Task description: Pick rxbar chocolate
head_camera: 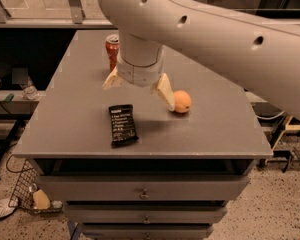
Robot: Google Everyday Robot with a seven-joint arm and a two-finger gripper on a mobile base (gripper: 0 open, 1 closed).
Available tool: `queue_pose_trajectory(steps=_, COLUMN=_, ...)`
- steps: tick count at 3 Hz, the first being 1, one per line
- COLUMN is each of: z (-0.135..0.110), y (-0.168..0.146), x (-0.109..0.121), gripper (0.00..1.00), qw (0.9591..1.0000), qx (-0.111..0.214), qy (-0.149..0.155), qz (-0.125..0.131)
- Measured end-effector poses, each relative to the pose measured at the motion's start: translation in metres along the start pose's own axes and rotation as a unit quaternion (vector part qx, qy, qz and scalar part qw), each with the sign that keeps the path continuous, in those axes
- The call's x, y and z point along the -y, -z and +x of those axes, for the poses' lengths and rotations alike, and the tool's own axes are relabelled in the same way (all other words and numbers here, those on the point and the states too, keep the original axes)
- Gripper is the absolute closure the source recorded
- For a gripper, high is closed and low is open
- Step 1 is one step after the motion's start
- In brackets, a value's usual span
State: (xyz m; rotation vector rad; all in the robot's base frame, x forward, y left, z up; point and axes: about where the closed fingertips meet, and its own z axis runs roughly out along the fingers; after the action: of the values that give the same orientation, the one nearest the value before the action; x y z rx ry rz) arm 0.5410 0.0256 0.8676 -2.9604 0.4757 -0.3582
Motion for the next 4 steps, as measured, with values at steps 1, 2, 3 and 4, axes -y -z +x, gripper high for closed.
queue_pose_trajectory(steps=1, z=-0.012, y=0.001, x=-0.002, gripper=0.0, qw=0.9992, qx=0.02, qy=0.033, qz=-0.013)
queue_pose_trajectory(steps=2, z=-0.032, y=-0.001, x=0.002, gripper=0.0, qw=0.9969, qx=0.035, qy=0.064, qz=-0.03)
queue_pose_trajectory(steps=3, z=-0.05, y=-0.008, x=0.007, gripper=0.0, qw=0.9943, qx=0.06, qy=0.078, qz=-0.04)
queue_pose_trajectory(steps=4, z=-0.066, y=-0.012, x=0.016, gripper=0.0, qw=0.991, qx=0.082, qy=0.095, qz=-0.047)
